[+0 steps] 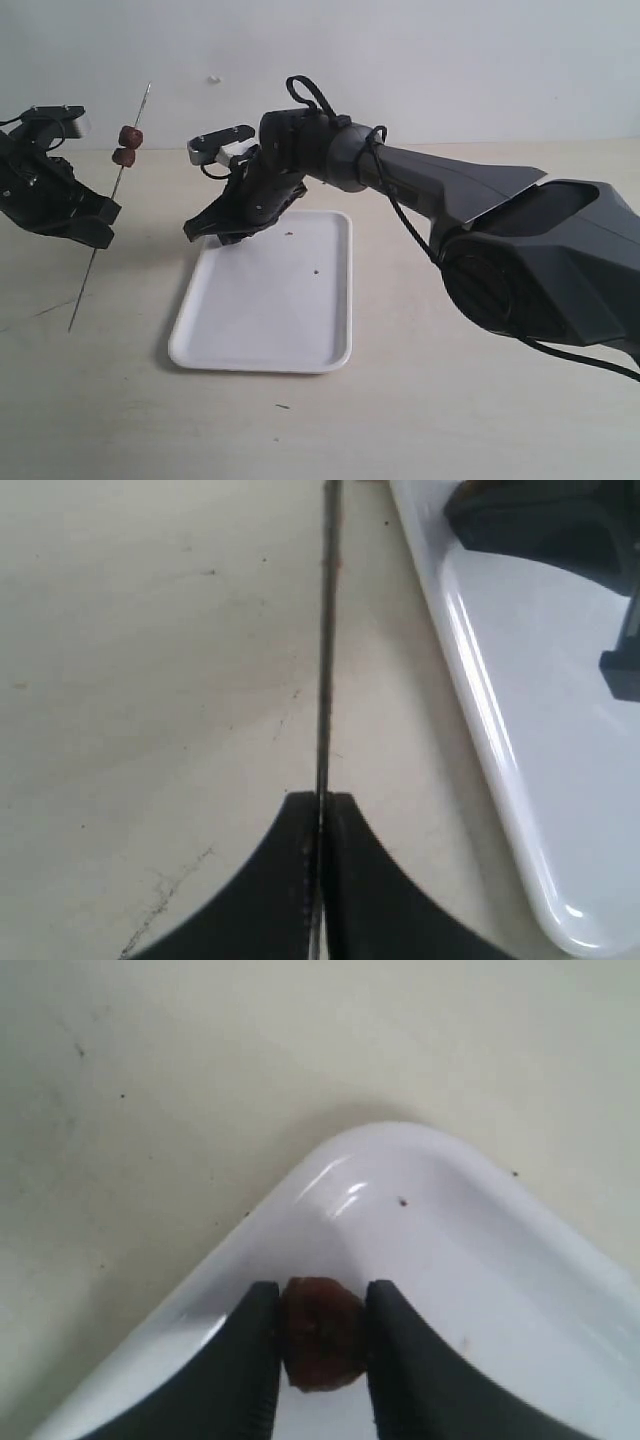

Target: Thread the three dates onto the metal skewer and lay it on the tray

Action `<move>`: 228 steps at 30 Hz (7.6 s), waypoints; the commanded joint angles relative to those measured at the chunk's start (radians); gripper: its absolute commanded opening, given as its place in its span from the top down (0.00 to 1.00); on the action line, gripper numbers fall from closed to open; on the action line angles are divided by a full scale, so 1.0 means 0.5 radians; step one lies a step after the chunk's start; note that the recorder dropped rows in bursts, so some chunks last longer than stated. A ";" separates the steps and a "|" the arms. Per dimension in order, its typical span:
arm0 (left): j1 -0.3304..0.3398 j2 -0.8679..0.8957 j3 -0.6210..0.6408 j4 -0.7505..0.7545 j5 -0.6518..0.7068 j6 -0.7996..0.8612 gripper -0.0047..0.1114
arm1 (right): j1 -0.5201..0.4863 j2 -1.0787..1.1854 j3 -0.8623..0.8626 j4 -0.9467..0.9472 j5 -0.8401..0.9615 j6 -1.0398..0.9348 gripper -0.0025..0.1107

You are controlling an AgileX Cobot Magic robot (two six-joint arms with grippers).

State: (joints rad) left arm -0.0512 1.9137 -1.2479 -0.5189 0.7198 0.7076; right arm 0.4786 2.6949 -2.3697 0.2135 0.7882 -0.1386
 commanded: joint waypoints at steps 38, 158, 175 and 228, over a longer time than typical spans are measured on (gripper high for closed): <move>-0.331 -0.010 -0.016 -0.075 0.106 0.485 0.96 | -0.750 -0.301 0.001 2.091 0.866 -0.574 0.76; -0.434 -0.002 -0.016 -0.346 -0.219 0.715 0.96 | -0.573 -0.297 -0.005 1.814 0.866 -0.787 0.39; -0.442 0.073 -0.002 -0.412 0.274 0.109 0.96 | -0.767 -0.622 -0.005 1.524 0.865 -0.802 0.36; -0.641 0.660 -0.532 -0.456 0.593 -0.939 0.56 | -0.843 -0.716 -0.005 0.982 0.843 -0.508 0.41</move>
State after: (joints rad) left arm -0.3691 2.2495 -1.5068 -0.7466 1.0177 0.2317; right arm 0.0593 2.3421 -2.3697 0.7038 1.2105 -0.3907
